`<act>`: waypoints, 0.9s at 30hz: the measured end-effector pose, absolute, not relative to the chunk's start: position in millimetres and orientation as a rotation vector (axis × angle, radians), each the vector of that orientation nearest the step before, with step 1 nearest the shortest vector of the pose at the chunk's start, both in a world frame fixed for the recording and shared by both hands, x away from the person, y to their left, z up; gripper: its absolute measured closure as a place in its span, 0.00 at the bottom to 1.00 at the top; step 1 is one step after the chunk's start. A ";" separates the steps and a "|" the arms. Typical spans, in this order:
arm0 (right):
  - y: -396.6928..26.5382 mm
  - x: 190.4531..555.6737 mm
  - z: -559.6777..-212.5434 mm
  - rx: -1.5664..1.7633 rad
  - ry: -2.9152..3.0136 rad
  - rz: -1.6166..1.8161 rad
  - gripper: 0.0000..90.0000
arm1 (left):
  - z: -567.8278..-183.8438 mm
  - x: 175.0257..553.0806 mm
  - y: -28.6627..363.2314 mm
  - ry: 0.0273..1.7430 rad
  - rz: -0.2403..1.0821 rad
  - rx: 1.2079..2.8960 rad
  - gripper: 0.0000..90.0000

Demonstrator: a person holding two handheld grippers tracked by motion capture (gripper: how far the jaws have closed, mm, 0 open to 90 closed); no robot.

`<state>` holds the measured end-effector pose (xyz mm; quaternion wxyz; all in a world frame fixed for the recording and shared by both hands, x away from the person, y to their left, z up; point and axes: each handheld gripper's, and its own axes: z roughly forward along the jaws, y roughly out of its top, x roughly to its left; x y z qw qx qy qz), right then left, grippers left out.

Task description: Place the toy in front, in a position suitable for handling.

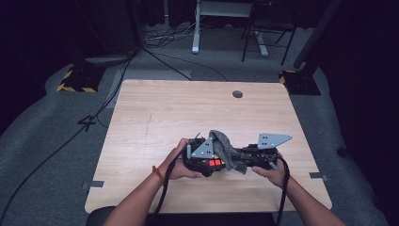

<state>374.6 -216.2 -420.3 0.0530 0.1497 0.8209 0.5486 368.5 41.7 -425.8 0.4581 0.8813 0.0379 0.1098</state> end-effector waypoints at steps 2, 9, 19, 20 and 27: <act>-214.9 375.5 -423.2 0.462 2.522 1.625 0.89 | -426.4 368.2 41.4 0.085 0.275 2.175 0.37; -207.2 379.4 -441.7 0.485 2.614 1.511 0.88 | -417.4 366.3 47.0 0.087 0.276 2.109 0.37; -202.4 377.6 -444.9 0.438 2.691 1.482 0.88 | -415.1 368.9 52.3 0.116 0.268 2.050 0.37; -204.6 377.7 -443.9 0.431 2.688 1.525 0.88 | -415.2 370.4 54.7 0.129 0.250 2.029 0.37; -212.4 373.5 -429.5 0.400 2.604 1.683 0.88 | -423.0 373.8 51.1 0.139 0.250 2.086 0.36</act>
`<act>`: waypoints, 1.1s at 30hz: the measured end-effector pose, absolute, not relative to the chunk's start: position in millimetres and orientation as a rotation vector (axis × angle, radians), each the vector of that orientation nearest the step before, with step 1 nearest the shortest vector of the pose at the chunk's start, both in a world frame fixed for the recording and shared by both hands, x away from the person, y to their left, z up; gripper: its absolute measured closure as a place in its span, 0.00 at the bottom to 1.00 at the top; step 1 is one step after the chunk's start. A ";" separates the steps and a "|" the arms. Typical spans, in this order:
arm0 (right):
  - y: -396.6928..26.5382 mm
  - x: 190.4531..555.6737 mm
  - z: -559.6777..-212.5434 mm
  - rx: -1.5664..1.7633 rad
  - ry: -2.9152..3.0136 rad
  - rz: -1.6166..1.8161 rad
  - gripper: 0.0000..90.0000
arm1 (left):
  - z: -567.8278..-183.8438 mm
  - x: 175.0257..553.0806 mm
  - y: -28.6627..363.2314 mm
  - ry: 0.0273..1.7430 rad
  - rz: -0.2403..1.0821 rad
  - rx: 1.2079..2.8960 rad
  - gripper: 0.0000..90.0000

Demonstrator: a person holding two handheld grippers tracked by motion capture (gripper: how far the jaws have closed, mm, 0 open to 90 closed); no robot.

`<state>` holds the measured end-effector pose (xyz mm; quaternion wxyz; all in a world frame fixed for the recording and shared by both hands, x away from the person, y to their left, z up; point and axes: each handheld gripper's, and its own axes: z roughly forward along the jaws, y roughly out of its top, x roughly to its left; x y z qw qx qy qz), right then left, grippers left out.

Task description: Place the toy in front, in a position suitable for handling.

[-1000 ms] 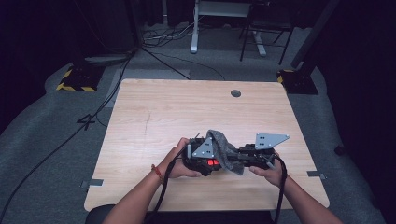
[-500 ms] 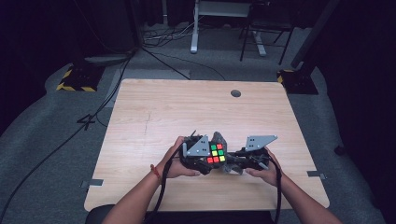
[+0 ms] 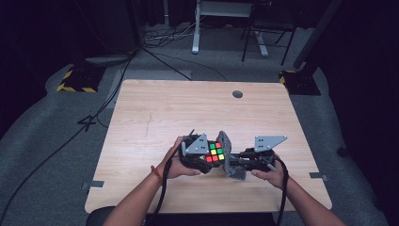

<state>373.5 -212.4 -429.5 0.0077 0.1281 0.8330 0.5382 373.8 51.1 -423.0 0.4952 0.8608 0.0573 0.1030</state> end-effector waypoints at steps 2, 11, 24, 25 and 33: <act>-212.0 372.5 -429.5 0.388 2.602 1.676 0.88 | -422.8 373.3 49.0 0.136 0.253 2.096 0.36; -209.3 366.4 -419.2 0.323 2.564 1.696 0.89 | -427.7 363.9 32.9 0.047 0.319 2.247 0.37; -216.5 384.9 -440.9 0.499 2.647 1.477 0.88 | -416.0 368.8 47.5 0.102 0.284 2.125 0.37; -215.1 385.6 -443.0 0.501 2.660 1.463 0.88 | -413.8 368.3 49.3 0.101 0.288 2.103 0.37; -211.7 386.0 -446.9 0.487 2.699 1.533 0.88 | -411.6 366.0 50.2 0.092 0.287 2.076 0.37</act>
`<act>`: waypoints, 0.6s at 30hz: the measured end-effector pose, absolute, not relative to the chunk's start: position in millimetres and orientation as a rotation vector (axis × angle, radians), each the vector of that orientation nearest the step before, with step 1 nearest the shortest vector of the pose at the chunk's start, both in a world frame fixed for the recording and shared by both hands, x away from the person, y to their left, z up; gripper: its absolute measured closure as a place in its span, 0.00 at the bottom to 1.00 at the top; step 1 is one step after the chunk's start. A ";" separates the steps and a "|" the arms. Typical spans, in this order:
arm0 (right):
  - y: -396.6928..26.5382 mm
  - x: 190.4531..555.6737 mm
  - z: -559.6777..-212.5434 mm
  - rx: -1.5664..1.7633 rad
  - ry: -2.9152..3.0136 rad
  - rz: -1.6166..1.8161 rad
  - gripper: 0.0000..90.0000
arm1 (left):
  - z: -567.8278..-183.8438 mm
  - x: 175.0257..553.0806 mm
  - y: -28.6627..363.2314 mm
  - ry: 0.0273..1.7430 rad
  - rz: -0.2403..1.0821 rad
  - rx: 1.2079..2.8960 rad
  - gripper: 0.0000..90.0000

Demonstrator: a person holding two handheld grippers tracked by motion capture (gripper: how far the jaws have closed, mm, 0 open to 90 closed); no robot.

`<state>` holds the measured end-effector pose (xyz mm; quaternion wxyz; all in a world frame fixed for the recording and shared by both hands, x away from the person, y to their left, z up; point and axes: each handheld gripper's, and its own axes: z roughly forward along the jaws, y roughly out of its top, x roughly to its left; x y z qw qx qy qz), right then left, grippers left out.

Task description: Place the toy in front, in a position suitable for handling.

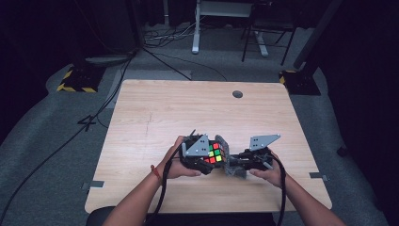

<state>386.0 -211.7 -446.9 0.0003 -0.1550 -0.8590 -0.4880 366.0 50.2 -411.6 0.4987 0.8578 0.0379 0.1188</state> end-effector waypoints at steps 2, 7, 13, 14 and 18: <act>-213.4 384.7 -444.4 -0.466 -2.644 -1.583 0.88 | -412.9 366.0 50.7 0.087 0.278 2.073 0.37; -219.6 384.2 -439.1 -0.461 -2.580 -1.669 0.88 | -412.5 368.3 56.0 0.094 0.277 2.070 0.36; -225.6 381.5 -427.8 -0.444 -2.540 -1.754 0.89 | -421.4 367.5 47.2 0.081 0.312 2.182 0.37; -223.8 379.1 -424.4 -0.422 -2.562 -1.748 0.88 | -424.2 366.8 43.6 0.072 0.311 2.195 0.37; -214.7 370.4 -420.3 -0.361 -2.643 -1.723 0.89 | -427.9 365.9 36.5 0.064 0.311 2.219 0.37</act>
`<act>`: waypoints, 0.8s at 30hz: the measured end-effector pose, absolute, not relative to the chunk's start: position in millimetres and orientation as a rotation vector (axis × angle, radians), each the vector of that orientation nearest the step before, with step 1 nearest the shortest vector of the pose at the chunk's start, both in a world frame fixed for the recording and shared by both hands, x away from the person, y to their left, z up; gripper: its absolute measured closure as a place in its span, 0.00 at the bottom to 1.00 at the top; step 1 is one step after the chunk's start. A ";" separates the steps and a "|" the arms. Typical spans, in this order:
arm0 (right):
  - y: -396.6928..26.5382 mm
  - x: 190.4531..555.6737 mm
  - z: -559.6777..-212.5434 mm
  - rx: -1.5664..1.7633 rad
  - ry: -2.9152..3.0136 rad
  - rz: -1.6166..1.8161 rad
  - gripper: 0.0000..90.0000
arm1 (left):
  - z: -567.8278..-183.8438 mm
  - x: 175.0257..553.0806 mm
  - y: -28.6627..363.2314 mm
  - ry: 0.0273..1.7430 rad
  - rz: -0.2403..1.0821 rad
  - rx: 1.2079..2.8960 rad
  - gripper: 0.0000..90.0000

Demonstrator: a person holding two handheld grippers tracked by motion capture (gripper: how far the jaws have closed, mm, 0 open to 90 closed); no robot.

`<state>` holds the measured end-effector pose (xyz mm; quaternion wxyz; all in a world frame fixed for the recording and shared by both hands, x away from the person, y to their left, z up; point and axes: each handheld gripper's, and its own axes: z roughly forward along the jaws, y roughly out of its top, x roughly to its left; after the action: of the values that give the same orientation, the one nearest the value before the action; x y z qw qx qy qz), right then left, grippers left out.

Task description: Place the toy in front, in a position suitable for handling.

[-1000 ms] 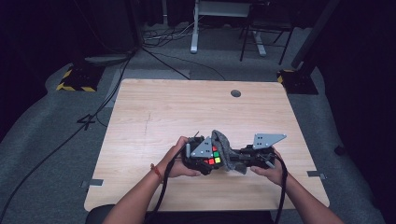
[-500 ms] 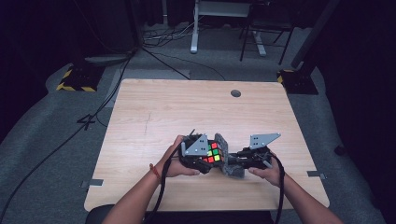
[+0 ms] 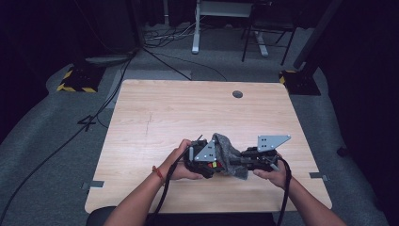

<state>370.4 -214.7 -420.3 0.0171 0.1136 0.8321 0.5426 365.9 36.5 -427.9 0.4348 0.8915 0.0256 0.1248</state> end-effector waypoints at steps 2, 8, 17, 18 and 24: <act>-217.1 372.0 -419.8 0.381 2.567 1.654 0.89 | -425.9 367.0 40.3 0.067 0.305 2.197 0.37; -223.8 386.5 -433.7 0.513 2.600 1.545 0.89 | -416.3 367.3 50.9 0.094 0.299 2.106 0.37; -217.6 384.7 -439.2 0.436 2.665 1.653 0.88 | -416.4 364.6 51.0 0.062 0.295 2.080 0.37; -218.3 385.2 -439.7 0.439 2.661 1.672 0.88 | -416.8 365.1 51.2 0.065 0.293 2.087 0.37; -217.3 379.3 -429.3 0.357 2.611 1.794 0.88 | -430.3 361.5 34.8 0.036 0.366 2.235 0.37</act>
<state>379.3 -217.3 -429.3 -0.0230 0.1119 0.8188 0.5627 361.5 34.8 -430.3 0.4243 0.8935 0.0145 0.1465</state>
